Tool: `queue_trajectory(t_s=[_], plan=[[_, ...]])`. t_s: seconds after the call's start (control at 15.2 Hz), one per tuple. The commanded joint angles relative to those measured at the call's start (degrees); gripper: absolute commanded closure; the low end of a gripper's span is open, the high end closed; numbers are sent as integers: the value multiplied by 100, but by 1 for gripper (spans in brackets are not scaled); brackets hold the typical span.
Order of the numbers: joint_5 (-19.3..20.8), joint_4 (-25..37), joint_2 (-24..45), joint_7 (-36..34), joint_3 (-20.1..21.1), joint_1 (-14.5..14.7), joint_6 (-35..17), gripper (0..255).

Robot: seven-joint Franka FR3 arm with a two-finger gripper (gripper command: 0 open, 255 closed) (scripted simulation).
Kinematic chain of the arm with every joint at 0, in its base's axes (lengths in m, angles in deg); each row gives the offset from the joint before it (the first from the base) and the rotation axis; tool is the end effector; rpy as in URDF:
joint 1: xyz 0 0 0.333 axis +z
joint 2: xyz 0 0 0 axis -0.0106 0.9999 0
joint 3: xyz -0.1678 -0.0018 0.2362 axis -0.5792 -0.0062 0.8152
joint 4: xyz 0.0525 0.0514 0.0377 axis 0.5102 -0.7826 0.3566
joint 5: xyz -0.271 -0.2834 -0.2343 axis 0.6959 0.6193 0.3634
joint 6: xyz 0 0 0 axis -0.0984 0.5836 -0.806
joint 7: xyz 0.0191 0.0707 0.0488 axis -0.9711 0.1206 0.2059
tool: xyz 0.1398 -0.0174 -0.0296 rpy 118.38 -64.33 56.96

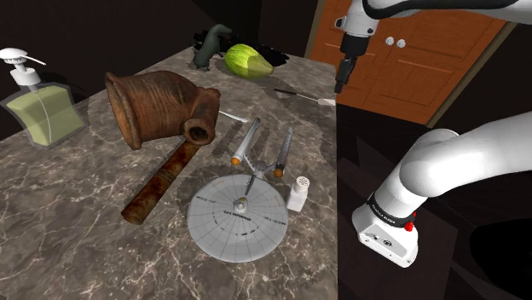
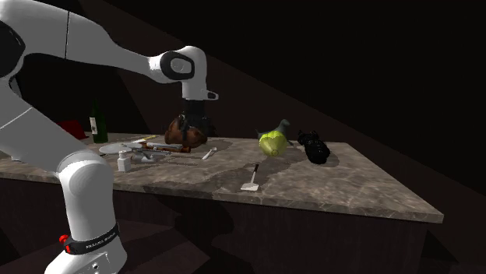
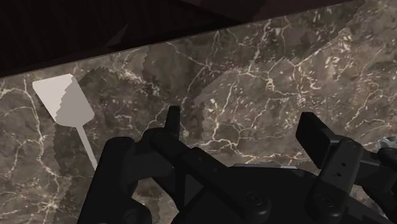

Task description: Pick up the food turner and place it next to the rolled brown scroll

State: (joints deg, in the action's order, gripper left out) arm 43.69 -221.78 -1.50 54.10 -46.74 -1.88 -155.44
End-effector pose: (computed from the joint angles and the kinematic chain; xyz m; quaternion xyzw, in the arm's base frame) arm 0.4192 -0.0869 0.4545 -0.9913 -0.1262 0.0385 0.0015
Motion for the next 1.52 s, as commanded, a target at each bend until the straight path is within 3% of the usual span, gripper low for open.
queue_trajectory(t_s=[0.0,0.59,1.19,1.45], plan=[[66,39,331,289,-197,7,-390,0],[-88,686,2024,1680,-1036,125,-1789,0],[-1148,2026,4047,3352,-1511,134,-2600,0],[-1293,2014,4279,3492,-1491,99,-2830,0]])
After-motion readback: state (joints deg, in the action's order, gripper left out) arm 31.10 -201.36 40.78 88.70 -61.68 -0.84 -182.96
